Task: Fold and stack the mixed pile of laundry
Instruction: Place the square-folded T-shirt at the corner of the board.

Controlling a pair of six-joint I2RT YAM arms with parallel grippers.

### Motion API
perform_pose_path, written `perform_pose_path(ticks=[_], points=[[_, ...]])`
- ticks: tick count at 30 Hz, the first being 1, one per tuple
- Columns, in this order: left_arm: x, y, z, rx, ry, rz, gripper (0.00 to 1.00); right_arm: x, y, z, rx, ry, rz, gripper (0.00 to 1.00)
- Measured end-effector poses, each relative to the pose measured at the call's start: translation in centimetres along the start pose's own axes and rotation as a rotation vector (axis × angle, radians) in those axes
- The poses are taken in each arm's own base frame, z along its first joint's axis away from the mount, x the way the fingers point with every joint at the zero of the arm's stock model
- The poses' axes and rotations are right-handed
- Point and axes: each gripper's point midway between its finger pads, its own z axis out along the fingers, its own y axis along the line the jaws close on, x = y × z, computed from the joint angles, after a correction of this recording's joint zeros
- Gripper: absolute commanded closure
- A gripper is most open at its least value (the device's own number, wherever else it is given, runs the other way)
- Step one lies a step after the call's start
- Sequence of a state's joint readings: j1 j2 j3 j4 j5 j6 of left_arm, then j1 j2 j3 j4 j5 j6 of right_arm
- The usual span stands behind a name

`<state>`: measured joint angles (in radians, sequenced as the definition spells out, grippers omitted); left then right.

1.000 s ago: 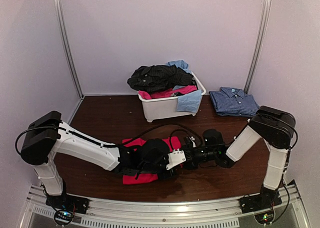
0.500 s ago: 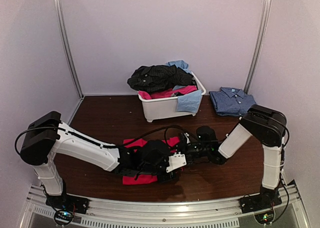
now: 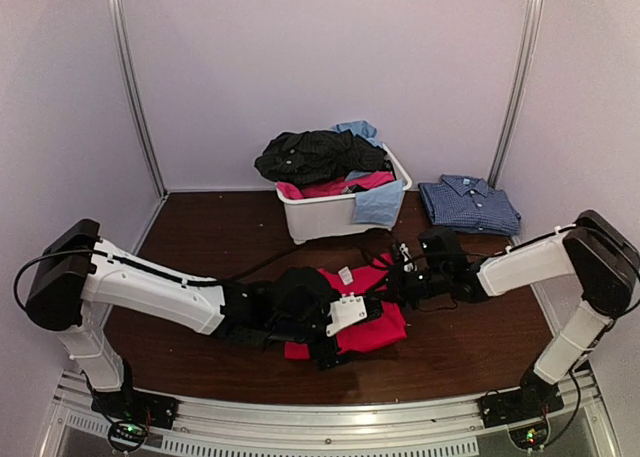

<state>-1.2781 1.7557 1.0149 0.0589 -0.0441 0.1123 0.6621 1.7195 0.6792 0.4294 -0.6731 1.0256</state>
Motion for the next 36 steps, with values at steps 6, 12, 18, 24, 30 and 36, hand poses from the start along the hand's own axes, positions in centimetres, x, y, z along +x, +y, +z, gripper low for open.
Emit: perform_pose_path(ticks=[6,12,18,24,30,36], points=[[0.0,4.2,-2.7,-0.062,-0.040,-0.105,0.02,-2.2,-1.7,-7.2,0.237,-0.087,-0.168,1.00],[1.5,5.1,-3.1,-0.081,-0.026,-0.133,0.02,-1.7,-8.0,-12.2,0.553,-0.036,-0.158,1.00],[2.0,4.9,-3.0,-0.077,-0.023,-0.133,0.02,-3.4,-9.4,-16.1,0.749,-0.048,-0.182,1.00],[2.8,4.7,-2.9,-0.081,-0.018,-0.136,0.02,-7.9,-9.2,-19.1,0.844,-0.114,-0.188,1.00],[3.8,4.5,-3.3,-0.086,-0.004,-0.140,0.02,-12.9,-8.7,-19.5,0.888,-0.148,-0.223,1.00],[3.5,4.9,-3.8,-0.100,-0.013,-0.144,0.02,-16.2,-9.7,-19.2,0.944,-0.150,-0.235,1.00]])
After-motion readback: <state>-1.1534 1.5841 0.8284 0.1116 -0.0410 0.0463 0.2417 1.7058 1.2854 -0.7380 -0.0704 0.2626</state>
